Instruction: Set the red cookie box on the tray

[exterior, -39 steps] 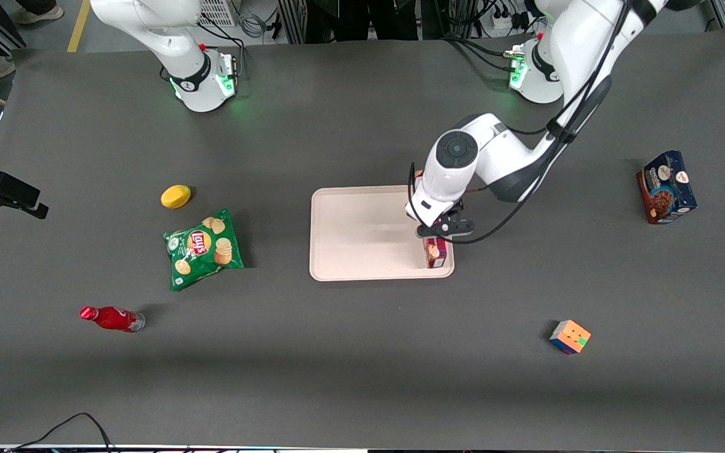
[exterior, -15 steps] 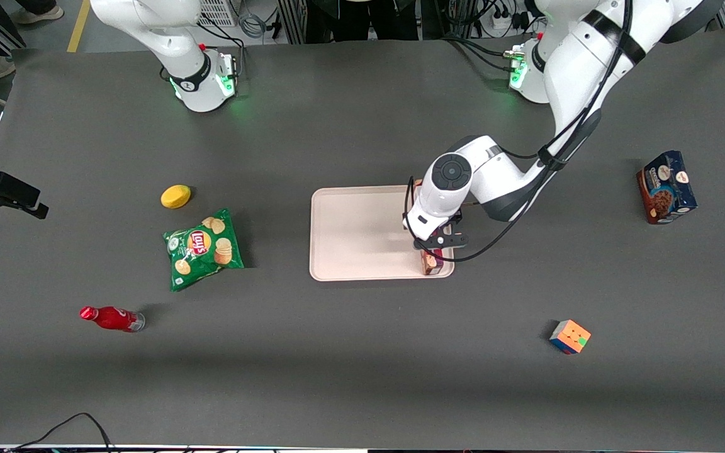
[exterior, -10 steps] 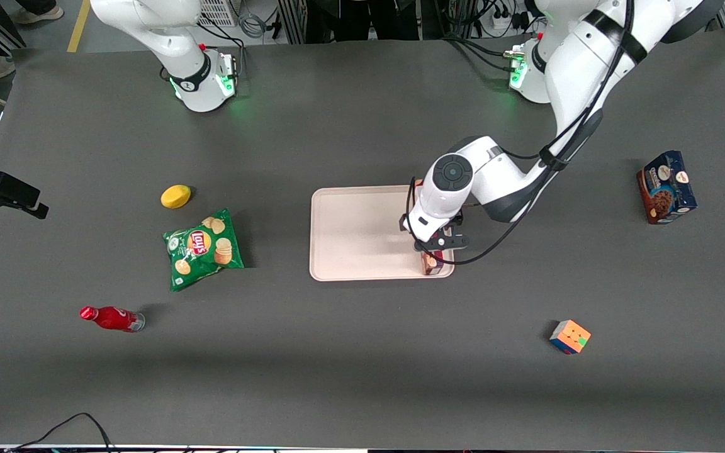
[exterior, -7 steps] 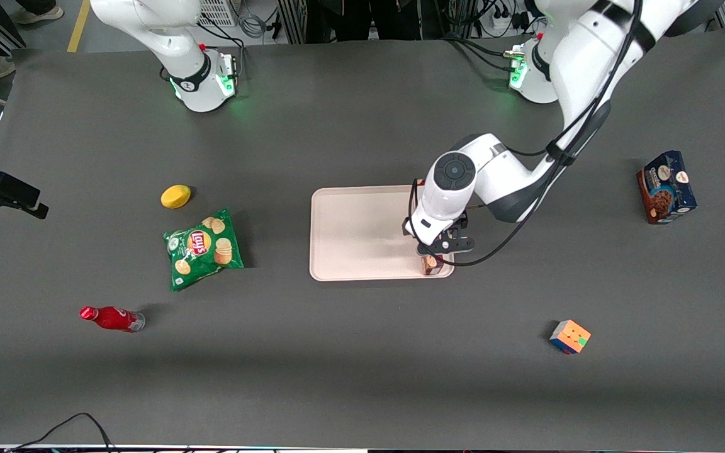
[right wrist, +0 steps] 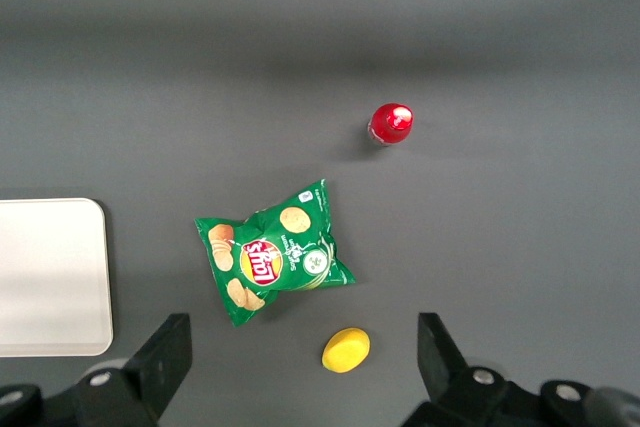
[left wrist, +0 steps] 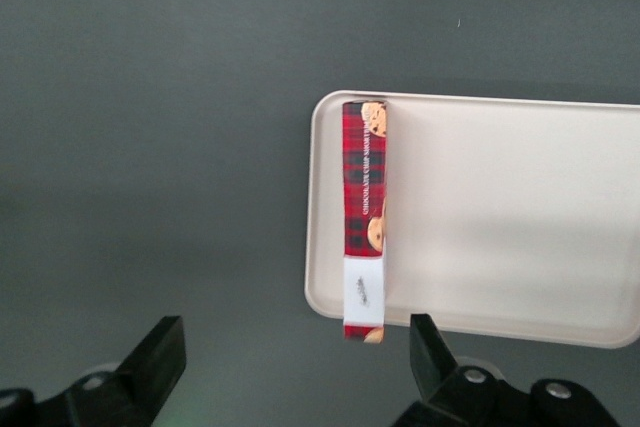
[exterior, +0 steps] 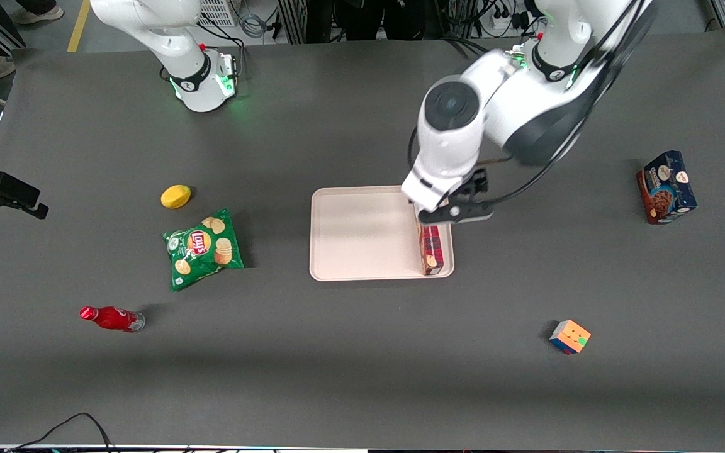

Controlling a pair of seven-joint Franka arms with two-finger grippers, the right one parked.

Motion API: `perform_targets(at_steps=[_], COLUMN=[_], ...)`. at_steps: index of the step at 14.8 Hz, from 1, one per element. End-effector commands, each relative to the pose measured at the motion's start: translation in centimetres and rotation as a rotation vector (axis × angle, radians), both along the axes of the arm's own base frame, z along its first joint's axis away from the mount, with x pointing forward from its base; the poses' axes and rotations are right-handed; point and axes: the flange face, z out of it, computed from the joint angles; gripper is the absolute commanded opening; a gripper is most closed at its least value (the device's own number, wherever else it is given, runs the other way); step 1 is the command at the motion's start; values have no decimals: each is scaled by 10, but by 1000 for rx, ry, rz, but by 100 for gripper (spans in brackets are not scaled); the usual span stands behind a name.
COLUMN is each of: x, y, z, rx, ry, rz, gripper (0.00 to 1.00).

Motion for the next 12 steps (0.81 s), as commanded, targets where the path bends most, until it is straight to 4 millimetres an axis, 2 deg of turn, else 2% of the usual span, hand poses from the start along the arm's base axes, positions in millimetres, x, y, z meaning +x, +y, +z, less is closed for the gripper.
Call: perform_targets(at_steps=[1, 4, 7, 9, 11, 12], x=[-1, 6, 9, 10, 4, 1], y=[50, 134, 213, 246, 279, 290], z=[103, 152, 165, 162, 138, 122], rx=[21, -11, -14, -30, -79, -86], ry=[-5, -5, -14, -43, -92, -128], rz=[-35, -78, -100, -80, -36, -67], gripper=[100, 100, 100, 100, 100, 100])
